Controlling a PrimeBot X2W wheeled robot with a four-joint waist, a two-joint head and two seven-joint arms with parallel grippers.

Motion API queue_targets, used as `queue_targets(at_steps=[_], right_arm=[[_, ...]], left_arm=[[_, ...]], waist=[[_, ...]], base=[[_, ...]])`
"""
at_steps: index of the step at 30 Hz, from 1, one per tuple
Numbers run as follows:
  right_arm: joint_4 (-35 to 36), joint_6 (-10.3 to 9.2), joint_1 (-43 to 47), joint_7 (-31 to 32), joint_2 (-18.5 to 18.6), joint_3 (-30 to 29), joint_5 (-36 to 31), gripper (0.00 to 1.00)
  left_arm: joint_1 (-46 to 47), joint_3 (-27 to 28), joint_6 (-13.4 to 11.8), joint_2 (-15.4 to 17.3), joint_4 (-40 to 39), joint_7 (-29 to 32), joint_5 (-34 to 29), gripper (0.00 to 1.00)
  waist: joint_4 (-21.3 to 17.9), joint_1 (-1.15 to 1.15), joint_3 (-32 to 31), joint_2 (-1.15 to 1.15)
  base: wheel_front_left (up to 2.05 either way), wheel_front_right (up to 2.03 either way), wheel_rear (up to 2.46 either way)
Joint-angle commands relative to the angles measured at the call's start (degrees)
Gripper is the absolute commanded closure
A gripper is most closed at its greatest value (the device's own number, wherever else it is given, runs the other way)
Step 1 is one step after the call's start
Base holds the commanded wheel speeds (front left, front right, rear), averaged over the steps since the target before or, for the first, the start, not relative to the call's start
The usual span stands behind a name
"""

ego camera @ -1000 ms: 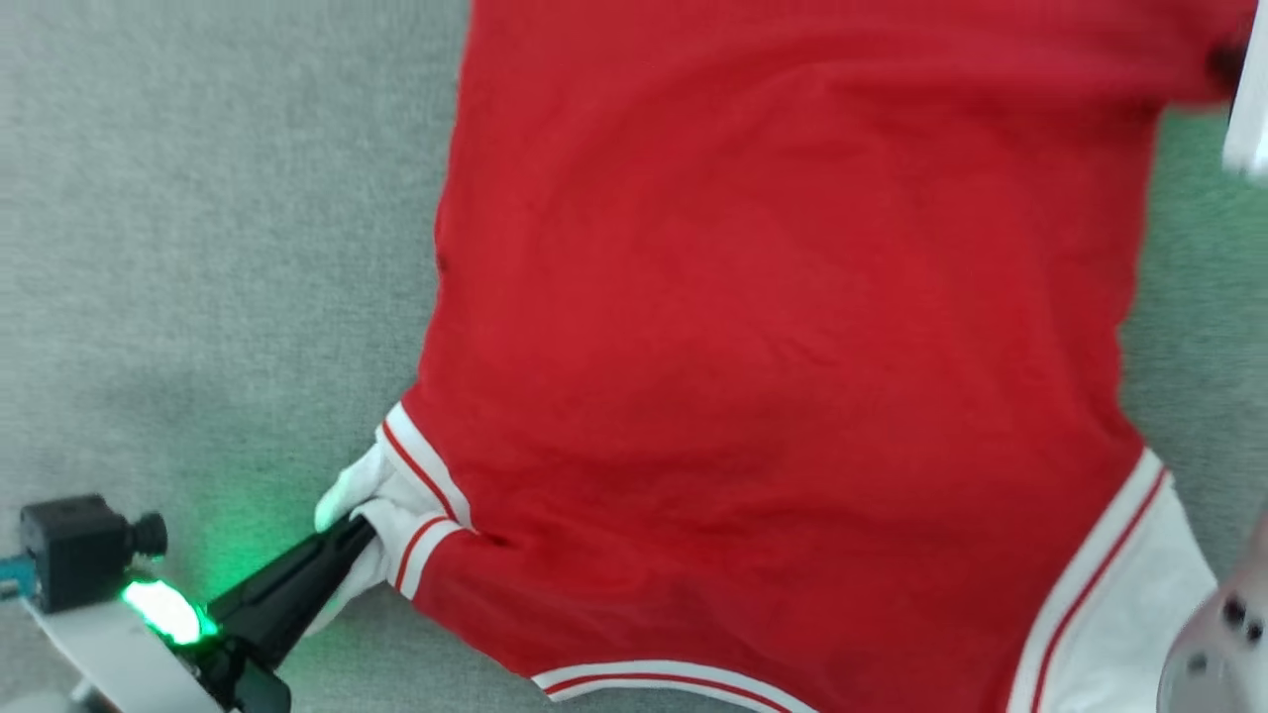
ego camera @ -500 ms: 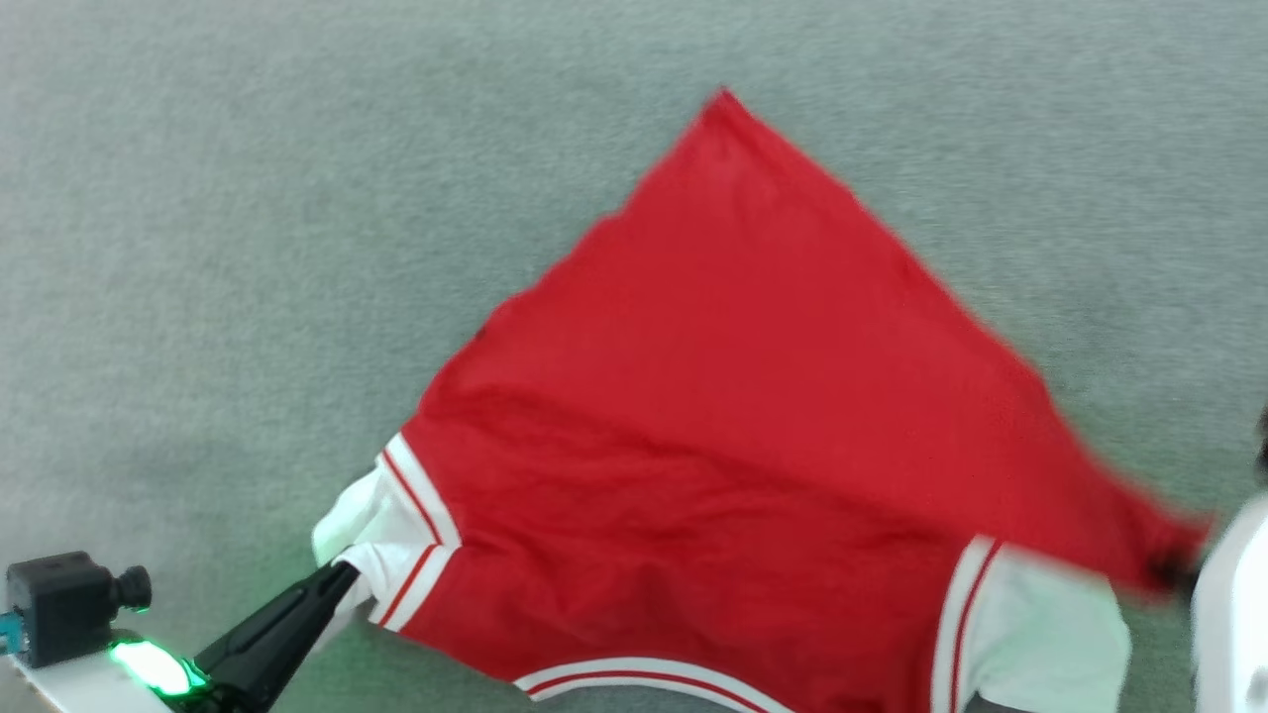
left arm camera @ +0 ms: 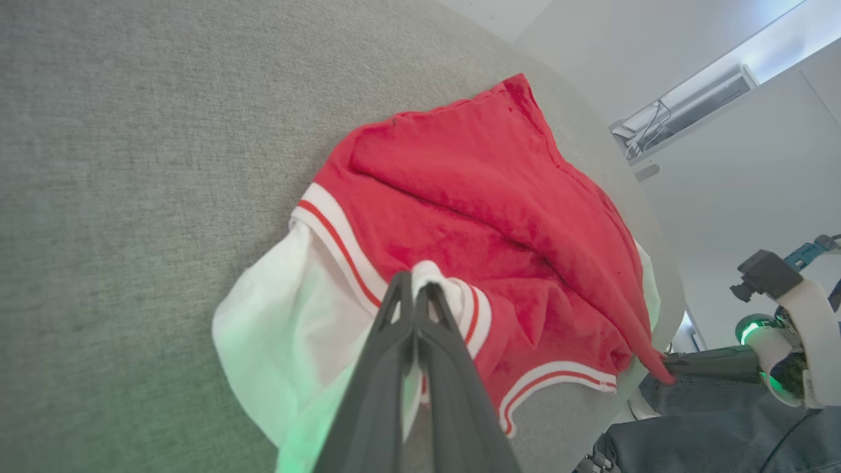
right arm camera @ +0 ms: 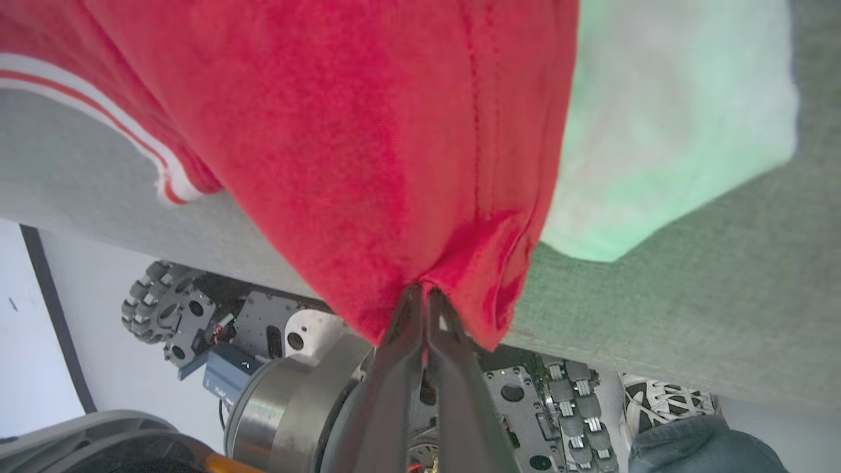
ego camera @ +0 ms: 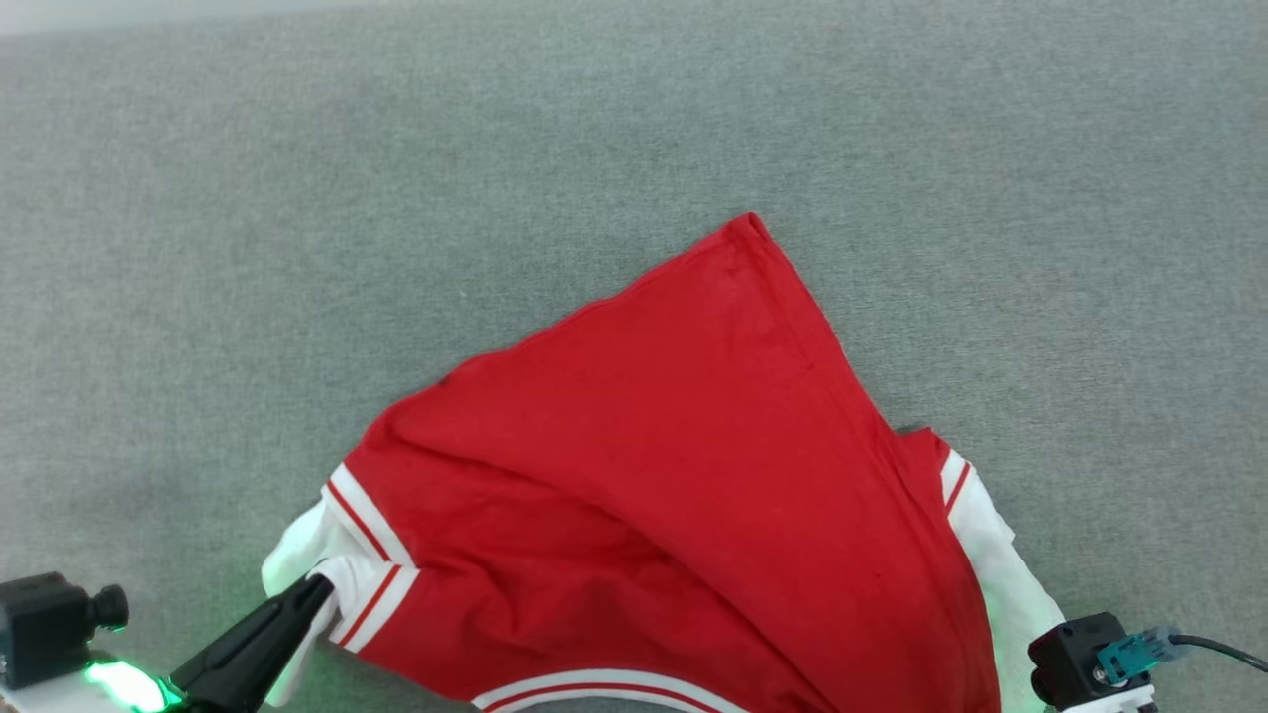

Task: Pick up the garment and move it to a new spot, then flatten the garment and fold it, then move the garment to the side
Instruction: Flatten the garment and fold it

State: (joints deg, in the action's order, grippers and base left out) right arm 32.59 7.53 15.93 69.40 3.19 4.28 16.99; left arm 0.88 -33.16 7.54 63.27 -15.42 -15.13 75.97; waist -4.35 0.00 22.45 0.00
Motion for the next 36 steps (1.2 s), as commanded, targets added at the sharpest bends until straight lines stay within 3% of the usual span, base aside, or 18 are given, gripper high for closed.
queue_targets(at_steps=[1,2,8,13,16,21,26,36], right_arm=[[-0.4,-0.08,-0.5,-2.2,0.0,1.2,0.1,0.65],[0.1,-0.09,-1.2,-3.6,0.0,1.3,0.3,0.0],[7.3,-0.08,-2.3,-5.2,0.5,0.7,2.5,0.0],[15.7,-0.08,-6.8,-1.0,0.7,-2.0,5.5,0.0],[15.9,-0.09,-13.9,2.1,0.6,-3.4,5.1,0.0],[7.9,-0.08,-31.5,2.4,2.7,-0.8,-0.5,0.0],[-6.1,-0.09,-45.4,-1.6,2.7,3.8,-6.7,0.0],[-27.7,-0.09,-55.7,-5.3,3.1,7.4,-10.8,0.0]], left_arm=[[-0.9,0.5,-0.1,-0.3,0.0,0.1,-0.2,1.0],[-1.2,0.7,-0.1,-0.3,0.1,0.0,-0.2,1.0],[-2.4,1.2,-0.1,-0.9,0.1,0.1,-0.9,1.0],[-3.4,1.4,-0.1,-2.1,0.8,0.1,-2.2,1.0],[-2.9,0.8,-0.1,-2.6,1.2,0.1,-2.8,1.0],[-0.8,-0.9,-0.1,-3.5,1.4,0.1,-3.4,1.0],[2.2,-3.6,-0.1,-4.5,1.5,0.1,-3.4,1.0],[8.2,-8.7,-0.1,-6.5,2.9,0.1,-3.3,1.0]], waist=[[-0.4,0.0,-0.4,0.0],[-0.5,0.0,-0.4,0.0],[-0.2,0.0,-0.6,0.0],[1.0,0.0,-0.4,0.0],[2.0,0.0,0.0,0.0],[4.0,0.0,1.6,0.0],[6.9,0.0,3.9,0.0],[10.9,0.0,7.3,0.0]], base=[[0.0,0.0,0.0],[0.0,0.0,0.0],[0.0,0.0,0.0],[0.0,0.0,0.0],[0.0,0.0,0.0],[0.0,0.0,0.0],[0.0,0.0,0.0],[0.0,0.0,0.0]])
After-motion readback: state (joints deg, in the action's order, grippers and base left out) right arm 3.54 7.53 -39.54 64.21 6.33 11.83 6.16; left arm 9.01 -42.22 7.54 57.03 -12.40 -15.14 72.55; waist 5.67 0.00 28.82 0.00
